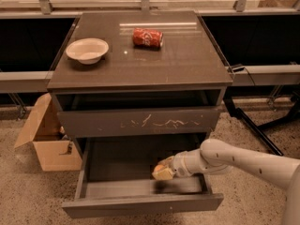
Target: Place orange into middle drawer
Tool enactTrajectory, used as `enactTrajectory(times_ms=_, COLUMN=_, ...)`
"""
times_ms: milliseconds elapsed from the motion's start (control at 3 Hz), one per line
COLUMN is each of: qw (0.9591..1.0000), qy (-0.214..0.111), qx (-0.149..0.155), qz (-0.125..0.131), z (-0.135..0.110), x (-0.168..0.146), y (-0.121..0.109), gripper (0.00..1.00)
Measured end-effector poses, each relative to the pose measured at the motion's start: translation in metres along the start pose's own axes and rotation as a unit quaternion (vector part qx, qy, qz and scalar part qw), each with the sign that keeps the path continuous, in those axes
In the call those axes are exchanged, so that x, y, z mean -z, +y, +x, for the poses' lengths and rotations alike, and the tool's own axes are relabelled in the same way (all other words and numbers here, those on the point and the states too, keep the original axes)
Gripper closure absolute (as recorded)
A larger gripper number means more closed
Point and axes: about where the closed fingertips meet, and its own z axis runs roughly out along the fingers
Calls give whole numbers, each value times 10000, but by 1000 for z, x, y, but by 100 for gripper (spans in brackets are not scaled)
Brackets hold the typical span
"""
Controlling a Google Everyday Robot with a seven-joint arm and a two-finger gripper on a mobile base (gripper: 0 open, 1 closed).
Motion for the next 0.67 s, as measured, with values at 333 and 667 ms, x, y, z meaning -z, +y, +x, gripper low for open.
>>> enactTrajectory(times_ms=333, qw=10000, qy=37, qx=-76, qz=-17, z=7, x=-3, y=-3, gripper=5)
enactTrajectory(times_ms=667, qw=10000, qy=35, qx=-76, qz=-17, z=7, x=-3, y=-3, gripper=0)
